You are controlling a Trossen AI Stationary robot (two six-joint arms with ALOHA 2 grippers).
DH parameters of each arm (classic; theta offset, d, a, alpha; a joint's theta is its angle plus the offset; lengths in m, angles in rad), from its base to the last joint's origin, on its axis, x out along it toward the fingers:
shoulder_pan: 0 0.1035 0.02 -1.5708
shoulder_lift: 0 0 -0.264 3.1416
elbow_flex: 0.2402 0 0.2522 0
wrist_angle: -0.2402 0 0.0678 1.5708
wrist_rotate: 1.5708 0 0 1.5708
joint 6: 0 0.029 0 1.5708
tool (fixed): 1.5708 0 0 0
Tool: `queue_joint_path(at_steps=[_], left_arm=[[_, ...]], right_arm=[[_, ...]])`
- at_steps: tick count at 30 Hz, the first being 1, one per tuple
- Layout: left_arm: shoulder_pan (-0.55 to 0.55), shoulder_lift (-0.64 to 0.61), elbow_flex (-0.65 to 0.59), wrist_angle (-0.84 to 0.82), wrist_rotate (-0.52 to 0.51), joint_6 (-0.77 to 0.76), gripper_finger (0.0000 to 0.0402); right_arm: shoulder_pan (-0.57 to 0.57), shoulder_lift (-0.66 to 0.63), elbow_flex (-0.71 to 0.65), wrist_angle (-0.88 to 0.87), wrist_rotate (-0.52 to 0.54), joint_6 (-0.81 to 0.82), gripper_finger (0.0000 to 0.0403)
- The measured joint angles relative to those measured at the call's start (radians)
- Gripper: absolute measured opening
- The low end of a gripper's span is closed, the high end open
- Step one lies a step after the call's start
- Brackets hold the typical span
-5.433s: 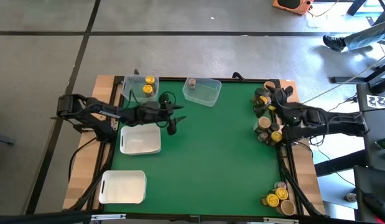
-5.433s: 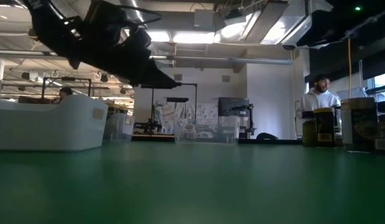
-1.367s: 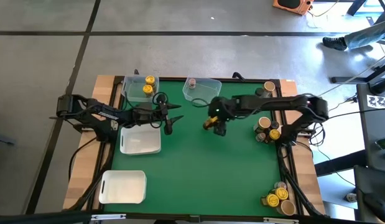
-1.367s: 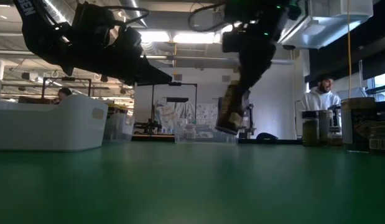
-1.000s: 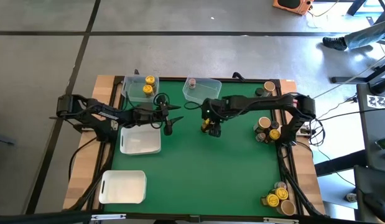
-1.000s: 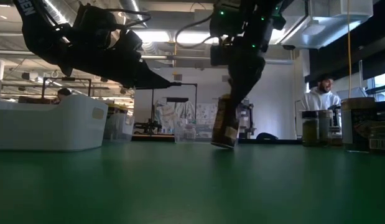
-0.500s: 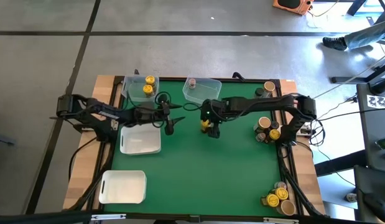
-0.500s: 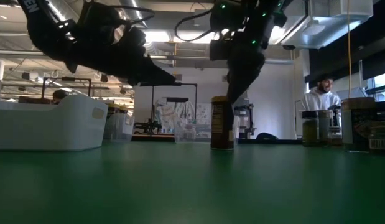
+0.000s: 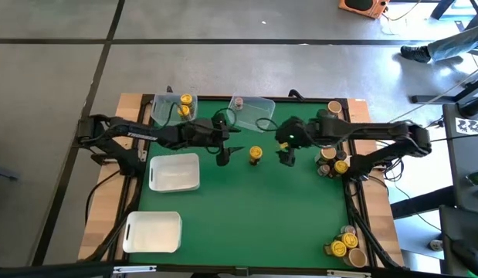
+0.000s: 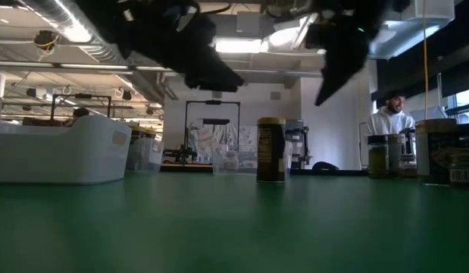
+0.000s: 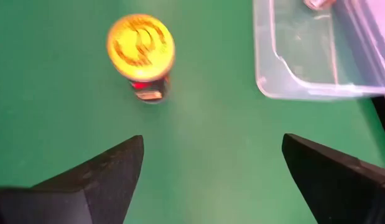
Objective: Sort spices by type
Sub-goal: Put the yellow seasoning bottle into the left transparent bin
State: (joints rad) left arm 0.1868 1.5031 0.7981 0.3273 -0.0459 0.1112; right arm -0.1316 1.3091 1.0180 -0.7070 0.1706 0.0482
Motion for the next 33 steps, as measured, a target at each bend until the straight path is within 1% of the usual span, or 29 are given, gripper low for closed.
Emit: queue_joint_path(at_steps=[4,6,10,14,18,21,26,29,31,33], left_arm=[[-0.012,0.062,0.112,-0.115,0.0,0.001,0.0312],[-0.015,0.094,0.173,-0.195,0.001,-0.001,0.0312],[-0.031,0.161,0.295,-0.345,0.001,0.0,0.0312],[-0.049,0.229,0.393,-0.428,0.042,0.002,0.0312],[-0.056,0.296,0.434,-0.438,0.052,0.034,0.031],[-0.056,0.333,0.441,-0.436,0.072,0.045,0.031],[-0.048,0.384,0.445,-0.374,0.074,0.056,0.031],[-0.048,0.401,0.447,-0.342,0.081,0.092,0.0309],[-0.052,0.402,0.447,-0.339,0.088,0.115,0.0302],[-0.052,0.402,0.446,-0.338,0.091,0.131,0.0285]], right_arm=[[0.0,-0.08,-0.151,0.131,0.031,0.026,0.0381],[0.0,-0.103,-0.204,0.191,0.036,0.033,0.0381],[0.0,-0.114,-0.27,0.254,0.042,0.051,0.0381],[0.0,-0.113,-0.309,0.307,0.059,0.053,0.0381],[0.0,-0.113,-0.334,0.352,0.065,0.053,0.0381],[0.0,-0.113,-0.34,0.346,0.066,0.054,0.0381],[0.0,-0.113,-0.34,0.345,0.065,0.054,0.0381],[0.0,-0.113,-0.34,0.346,0.066,0.054,0.0381],[0.0,-0.113,-0.34,0.347,0.066,0.055,0.0381],[0.0,-0.113,-0.34,0.349,0.066,0.055,0.0381]])
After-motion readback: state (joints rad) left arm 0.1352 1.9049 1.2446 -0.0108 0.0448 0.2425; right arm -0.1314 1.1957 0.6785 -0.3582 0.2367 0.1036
